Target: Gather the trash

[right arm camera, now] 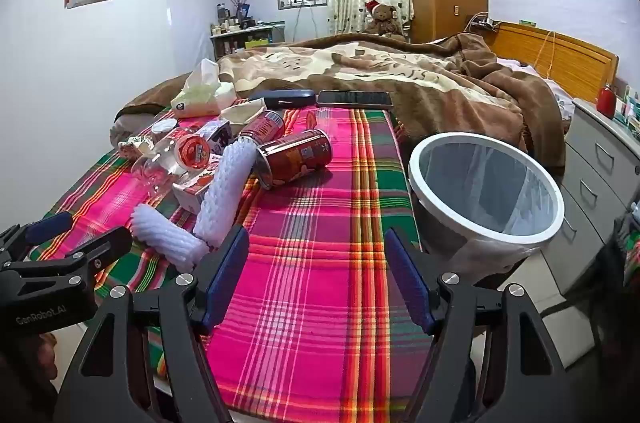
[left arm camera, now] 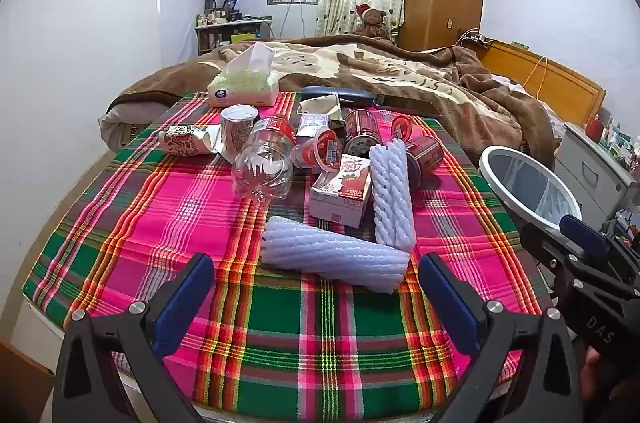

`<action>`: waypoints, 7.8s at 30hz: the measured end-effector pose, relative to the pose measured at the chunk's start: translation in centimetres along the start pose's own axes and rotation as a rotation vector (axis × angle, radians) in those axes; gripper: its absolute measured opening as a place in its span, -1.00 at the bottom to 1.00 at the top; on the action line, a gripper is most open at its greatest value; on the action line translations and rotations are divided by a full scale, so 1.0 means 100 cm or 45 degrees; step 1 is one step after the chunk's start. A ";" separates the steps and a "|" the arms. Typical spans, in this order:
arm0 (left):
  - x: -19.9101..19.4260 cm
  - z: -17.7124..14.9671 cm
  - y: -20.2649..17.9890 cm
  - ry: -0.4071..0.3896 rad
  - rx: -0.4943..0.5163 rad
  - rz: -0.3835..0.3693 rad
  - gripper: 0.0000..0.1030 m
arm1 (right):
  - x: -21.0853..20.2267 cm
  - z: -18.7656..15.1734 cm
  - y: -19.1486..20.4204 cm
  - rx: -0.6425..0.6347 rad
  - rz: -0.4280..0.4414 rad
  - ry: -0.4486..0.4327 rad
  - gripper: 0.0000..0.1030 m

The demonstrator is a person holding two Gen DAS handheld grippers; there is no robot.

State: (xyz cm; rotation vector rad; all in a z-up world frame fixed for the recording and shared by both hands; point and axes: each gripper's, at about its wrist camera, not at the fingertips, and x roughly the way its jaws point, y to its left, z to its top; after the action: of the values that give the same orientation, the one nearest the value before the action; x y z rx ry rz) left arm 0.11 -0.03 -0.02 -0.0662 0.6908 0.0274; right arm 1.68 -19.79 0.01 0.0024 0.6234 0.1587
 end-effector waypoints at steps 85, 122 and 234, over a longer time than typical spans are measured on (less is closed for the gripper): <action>-0.002 0.004 0.004 -0.020 -0.024 0.033 1.00 | -0.002 0.003 -0.004 0.029 -0.028 0.006 0.39; 0.093 0.009 0.023 0.352 -0.263 -0.288 0.09 | 0.041 0.020 0.002 0.005 0.146 0.028 0.39; 0.077 0.040 0.057 0.314 0.379 -0.283 -0.87 | 0.060 0.014 0.024 0.048 0.420 0.239 -0.58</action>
State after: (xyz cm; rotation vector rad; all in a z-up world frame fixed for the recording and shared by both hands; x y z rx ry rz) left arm 8.31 5.96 -2.14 0.1419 0.9238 -0.3006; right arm 6.93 -16.48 -2.18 0.1281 0.8110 0.4701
